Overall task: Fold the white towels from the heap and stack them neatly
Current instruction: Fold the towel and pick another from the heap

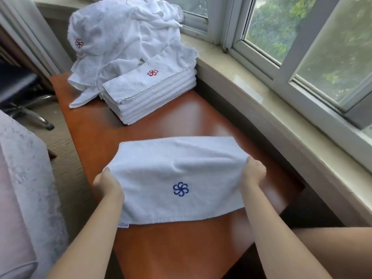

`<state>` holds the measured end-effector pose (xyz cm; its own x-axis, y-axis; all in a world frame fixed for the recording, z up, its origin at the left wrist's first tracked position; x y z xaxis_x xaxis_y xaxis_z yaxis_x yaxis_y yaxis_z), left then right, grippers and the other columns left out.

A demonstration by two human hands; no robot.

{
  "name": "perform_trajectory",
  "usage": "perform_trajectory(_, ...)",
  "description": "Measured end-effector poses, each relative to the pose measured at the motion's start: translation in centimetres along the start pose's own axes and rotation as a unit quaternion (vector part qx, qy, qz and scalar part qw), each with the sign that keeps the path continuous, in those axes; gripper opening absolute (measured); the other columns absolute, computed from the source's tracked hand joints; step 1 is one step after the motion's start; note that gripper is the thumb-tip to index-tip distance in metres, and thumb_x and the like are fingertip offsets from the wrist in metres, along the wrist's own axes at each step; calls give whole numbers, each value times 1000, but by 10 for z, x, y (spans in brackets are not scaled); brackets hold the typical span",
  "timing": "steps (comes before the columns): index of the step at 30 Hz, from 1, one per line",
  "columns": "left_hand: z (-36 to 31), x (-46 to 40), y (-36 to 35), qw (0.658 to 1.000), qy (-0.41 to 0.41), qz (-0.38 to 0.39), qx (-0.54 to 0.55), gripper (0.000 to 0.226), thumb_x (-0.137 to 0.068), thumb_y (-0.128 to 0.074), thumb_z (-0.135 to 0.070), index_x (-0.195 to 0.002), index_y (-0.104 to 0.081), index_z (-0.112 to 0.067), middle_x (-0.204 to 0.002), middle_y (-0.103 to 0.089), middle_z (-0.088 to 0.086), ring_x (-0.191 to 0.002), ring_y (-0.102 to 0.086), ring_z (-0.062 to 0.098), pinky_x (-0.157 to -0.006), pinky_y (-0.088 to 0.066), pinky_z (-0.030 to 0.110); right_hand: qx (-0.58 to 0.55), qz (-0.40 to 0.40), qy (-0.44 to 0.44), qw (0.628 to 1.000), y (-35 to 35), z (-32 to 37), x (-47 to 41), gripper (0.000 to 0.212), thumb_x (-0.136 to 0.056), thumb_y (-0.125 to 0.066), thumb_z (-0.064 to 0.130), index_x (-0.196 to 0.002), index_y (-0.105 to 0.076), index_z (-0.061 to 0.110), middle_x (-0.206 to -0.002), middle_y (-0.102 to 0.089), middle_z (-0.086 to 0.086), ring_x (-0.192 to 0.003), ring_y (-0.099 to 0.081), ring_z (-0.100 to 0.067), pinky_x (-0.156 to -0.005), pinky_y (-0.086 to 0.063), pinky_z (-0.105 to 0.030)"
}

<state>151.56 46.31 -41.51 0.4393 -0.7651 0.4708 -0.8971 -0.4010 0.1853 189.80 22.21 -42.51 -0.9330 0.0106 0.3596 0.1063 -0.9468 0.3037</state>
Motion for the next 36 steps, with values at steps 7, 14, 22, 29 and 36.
perform_trajectory(7, -47, 27, 50, 982, -92, 4, 166, 21, -75, -56, -20, -94, -66, -17, -98, -66, 0, -87, -63, 13, -73, -47, 24, -186, -146, 92, 967, 75, 46, 76, 24, -88, -46, 21, -69, -58, 13, -107, -63, -14, -106, -55, -29, -100, -45, -44)
perform_trajectory(14, -88, 52, 73, 971, -178, 6, 160, 34, -74, -56, -21, -52, -30, -17, -57, -25, -5, -48, -21, 5, -42, -19, 24, -188, -167, 99, 963, 95, 68, 98, 34, -92, -47, 25, -62, -56, 12, -112, -66, -11, -111, -57, -27, -101, -45, -36)
perform_trajectory(22, -6, -14, 19, 954, -84, 130, -259, 63, -86, -65, -24, -142, -42, -9, -141, -46, 16, -126, -47, 36, -103, -43, 44, 242, 30, -55, 968, 30, -24, 55, 48, -90, -49, 22, -136, -48, 9, -140, -41, -16, -127, -35, -35, -104, -40, -46)
perform_trajectory(29, 35, -31, 16, 857, -135, 116, -483, 48, -84, -66, -31, -126, -54, -13, -127, -51, 15, -117, -48, 39, -93, -47, 47, 381, -15, -47, 923, 36, -65, 59, 39, -89, -52, 24, -126, -55, 12, -130, -47, -15, -119, -41, -34, -100, -36, -41)
perform_trajectory(36, 37, -35, 33, 852, -146, 134, -484, 31, -80, -73, -37, -82, -54, -13, -93, -66, 14, -75, -56, 27, -61, -42, 33, 384, -71, -39, 920, 36, -63, 64, 38, -90, -48, 17, -127, -55, 12, -129, -50, -16, -120, -42, -34, -101, -33, -44)
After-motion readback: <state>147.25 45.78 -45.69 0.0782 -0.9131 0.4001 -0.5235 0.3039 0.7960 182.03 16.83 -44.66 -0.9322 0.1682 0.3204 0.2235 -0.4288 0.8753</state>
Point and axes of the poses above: each hand's wrist, its own x-axis away from the middle knuckle, its own y-axis out of the back of the hand, z = x × y, the point moved 7 cm from there along -x, towards the middle knuckle
